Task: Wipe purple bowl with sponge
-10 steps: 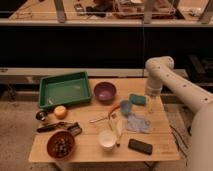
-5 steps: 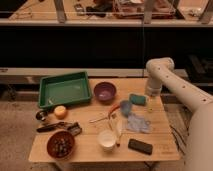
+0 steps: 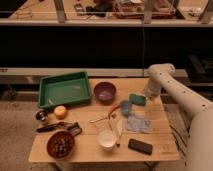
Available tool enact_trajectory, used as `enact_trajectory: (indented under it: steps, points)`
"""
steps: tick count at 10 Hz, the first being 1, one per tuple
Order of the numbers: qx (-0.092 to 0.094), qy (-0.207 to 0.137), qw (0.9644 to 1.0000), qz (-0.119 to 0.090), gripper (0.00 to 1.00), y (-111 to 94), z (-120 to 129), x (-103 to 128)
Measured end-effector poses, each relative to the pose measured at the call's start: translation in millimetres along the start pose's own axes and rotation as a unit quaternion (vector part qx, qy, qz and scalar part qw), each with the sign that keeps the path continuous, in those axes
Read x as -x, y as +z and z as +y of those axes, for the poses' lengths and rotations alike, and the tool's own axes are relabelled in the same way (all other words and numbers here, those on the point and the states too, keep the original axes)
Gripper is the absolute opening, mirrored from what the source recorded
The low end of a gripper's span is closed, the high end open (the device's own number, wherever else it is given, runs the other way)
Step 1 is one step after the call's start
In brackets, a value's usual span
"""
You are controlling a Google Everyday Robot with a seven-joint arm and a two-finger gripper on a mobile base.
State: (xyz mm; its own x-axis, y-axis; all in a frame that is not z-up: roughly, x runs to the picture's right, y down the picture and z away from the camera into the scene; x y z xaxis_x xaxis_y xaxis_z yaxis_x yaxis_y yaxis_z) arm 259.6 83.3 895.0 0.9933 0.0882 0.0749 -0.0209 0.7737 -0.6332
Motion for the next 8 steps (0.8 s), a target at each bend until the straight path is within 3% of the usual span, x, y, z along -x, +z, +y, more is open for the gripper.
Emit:
enact_trajectory:
  steps: [8]
  points:
    - [-0.016, 0.004, 0.9998, -0.010, 0.80, 26, -12, 3]
